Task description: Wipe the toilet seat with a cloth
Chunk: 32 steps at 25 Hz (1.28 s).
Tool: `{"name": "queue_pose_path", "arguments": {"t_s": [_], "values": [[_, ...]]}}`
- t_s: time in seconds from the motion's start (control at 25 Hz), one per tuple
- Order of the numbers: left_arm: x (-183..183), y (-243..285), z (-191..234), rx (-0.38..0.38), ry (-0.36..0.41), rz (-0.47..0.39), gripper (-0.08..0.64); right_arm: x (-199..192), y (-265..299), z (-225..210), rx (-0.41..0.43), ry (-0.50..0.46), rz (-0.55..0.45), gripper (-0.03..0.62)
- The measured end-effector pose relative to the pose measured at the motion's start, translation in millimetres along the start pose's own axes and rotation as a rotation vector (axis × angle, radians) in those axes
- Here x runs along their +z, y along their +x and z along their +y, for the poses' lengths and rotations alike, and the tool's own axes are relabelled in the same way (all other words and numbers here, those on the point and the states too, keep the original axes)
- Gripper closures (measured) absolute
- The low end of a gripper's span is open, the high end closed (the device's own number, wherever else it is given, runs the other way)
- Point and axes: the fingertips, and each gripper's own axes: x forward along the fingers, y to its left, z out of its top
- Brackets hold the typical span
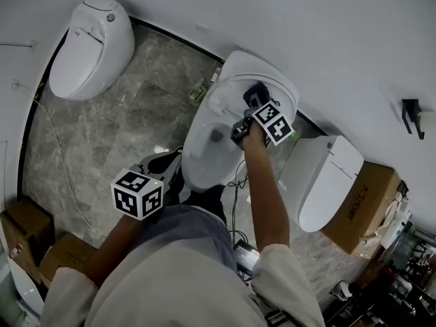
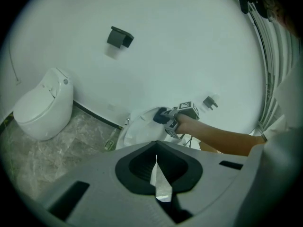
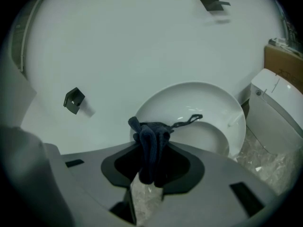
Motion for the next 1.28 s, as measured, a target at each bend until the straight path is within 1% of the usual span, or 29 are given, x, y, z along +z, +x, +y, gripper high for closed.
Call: {"name": "queue_pose_path", "arguments": {"t_s": [0.08, 0.28, 0.48, 0.72, 0.92, 1.12, 1.28], "values": [[-2, 0, 2, -0.007, -0.017, 0.004, 0.552, -8, 3, 1, -0.005, -0.004, 0.009, 0.48], [-4, -1, 4, -0.012, -0.025, 0.001, 0.552, -25, 11, 1, -0.012, -0.008, 0.037, 0.48], [-10, 1, 10, -0.008, -0.045, 0.02, 0.552, -41, 19, -3, -0.022, -0.013, 0.067, 0.48], [-20, 1, 19, -0.006, -0.092, 0.036, 0.552, -64, 29, -7, -0.035, -0.004, 0.104, 0.48], [-20, 1, 24, 0.002, -0.093, 0.048, 0.552, -79, 39, -10, -0.035, 0.03, 0.132, 0.48], [-20, 1, 33, 0.012, -0.096, 0.058, 0.552, -96, 51, -14, -0.046, 0.008, 0.154, 0.48], [-25, 2, 37, 0.014, -0.071, 0.09, 0.552, -112, 62, -18, -0.04, -0.007, 0.179, 0.48]]}}
